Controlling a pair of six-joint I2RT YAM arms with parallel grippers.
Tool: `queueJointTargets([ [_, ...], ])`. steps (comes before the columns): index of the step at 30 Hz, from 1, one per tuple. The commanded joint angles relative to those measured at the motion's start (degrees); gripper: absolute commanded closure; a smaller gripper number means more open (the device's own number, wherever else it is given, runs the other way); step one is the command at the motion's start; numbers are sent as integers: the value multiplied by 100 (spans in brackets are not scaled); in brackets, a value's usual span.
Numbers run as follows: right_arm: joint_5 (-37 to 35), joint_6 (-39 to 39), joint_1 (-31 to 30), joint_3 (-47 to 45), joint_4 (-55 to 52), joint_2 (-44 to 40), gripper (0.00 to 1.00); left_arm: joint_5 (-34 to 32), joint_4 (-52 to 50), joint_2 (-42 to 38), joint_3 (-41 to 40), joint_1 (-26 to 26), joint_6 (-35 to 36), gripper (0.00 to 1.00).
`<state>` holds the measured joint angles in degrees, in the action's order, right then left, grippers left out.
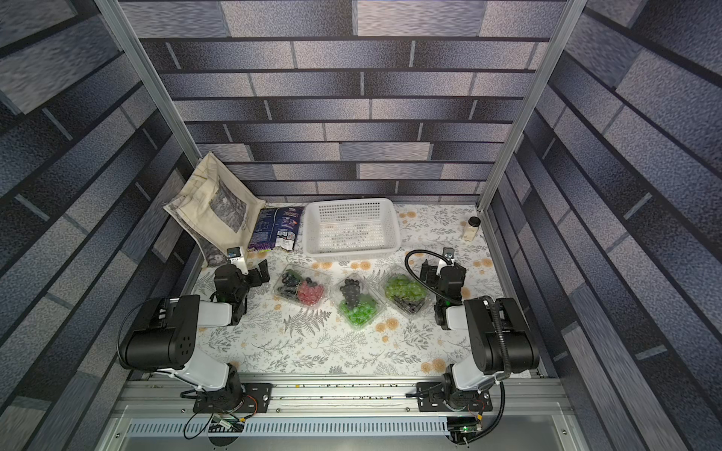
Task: Pack grapes into containers
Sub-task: Reset both arms
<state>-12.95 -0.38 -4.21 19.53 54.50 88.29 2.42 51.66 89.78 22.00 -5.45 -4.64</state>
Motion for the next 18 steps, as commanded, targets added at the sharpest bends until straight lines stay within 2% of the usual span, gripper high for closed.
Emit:
queueJointTargets([
  [1,-170,-75,14,-74,266,28,0,15,-76,-13,115,23,157,0],
  [18,-127,-51,8,19,105,39,0,-34,-67,-13,104,44,170,0],
])
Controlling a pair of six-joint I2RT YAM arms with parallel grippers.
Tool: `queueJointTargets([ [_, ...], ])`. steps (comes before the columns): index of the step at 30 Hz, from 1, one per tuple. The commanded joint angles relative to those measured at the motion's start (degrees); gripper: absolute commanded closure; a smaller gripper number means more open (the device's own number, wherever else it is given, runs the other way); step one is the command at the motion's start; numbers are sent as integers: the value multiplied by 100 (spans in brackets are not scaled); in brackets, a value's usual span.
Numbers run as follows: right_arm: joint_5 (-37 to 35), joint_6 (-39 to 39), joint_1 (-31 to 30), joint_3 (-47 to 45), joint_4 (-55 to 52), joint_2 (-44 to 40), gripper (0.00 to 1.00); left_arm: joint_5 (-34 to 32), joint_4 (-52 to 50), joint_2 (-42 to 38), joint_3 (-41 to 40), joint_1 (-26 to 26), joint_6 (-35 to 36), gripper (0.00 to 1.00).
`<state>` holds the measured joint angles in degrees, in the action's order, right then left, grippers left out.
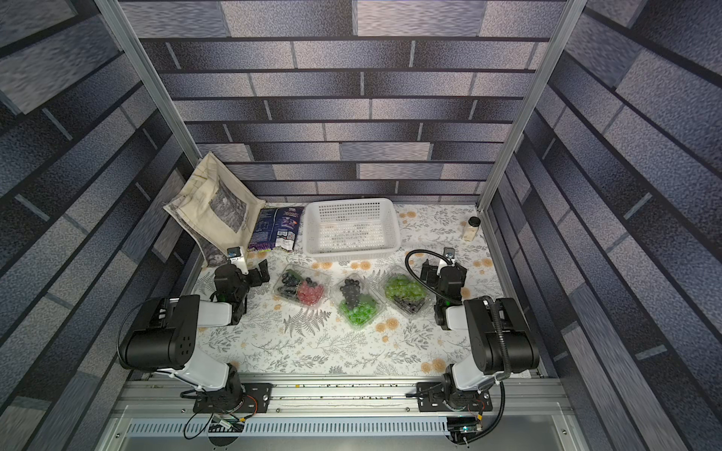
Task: Pack grapes into containers
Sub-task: Reset both arms
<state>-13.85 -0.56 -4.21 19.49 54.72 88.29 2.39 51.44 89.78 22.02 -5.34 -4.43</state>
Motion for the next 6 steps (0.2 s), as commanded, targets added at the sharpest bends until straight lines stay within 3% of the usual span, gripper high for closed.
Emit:
queueJointTargets([
  [1,-34,-37,14,16,87,48,0,-31,-46,-13,108,33,149,0],
  [6,-30,-36,9,3,117,35,0,-31,-46,-13,108,33,149,0],
])
